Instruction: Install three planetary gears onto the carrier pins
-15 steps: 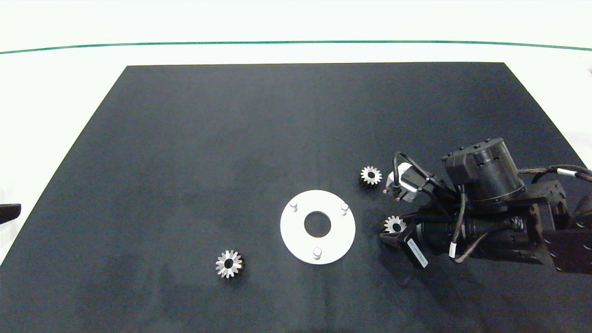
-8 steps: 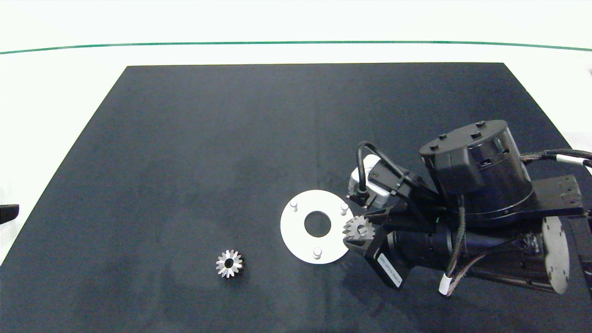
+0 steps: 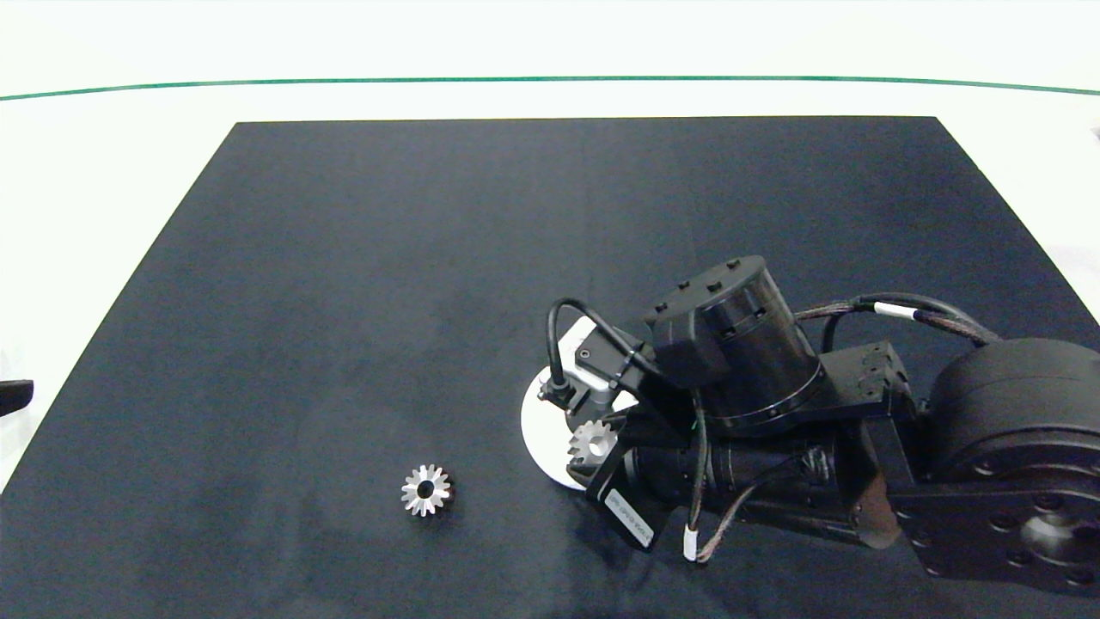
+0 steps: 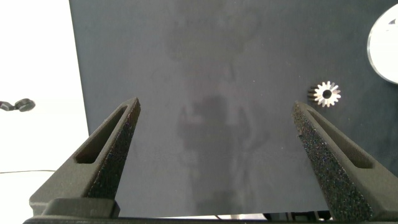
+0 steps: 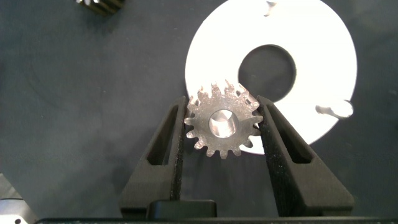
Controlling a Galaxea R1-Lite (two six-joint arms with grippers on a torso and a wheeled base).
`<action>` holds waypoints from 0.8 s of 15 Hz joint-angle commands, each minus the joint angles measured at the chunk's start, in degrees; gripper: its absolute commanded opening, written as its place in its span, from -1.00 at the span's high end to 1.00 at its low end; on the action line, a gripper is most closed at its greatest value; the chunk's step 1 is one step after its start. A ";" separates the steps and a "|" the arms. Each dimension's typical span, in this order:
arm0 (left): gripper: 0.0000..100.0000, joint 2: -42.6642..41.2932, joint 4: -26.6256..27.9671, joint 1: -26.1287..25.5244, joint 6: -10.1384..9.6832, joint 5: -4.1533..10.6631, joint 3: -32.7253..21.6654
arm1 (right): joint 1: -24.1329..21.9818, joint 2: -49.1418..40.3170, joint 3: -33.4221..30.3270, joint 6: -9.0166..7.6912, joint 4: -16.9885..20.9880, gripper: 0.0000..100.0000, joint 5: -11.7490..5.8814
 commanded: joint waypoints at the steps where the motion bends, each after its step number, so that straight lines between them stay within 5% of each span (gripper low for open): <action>1: -1.00 -0.02 0.26 -0.06 0.05 0.03 0.01 | 0.32 1.59 -0.34 0.06 0.02 0.62 -0.14; 12: -1.00 -0.29 0.26 -0.06 0.05 0.03 0.01 | 0.23 2.21 0.19 0.06 0.20 0.62 -0.93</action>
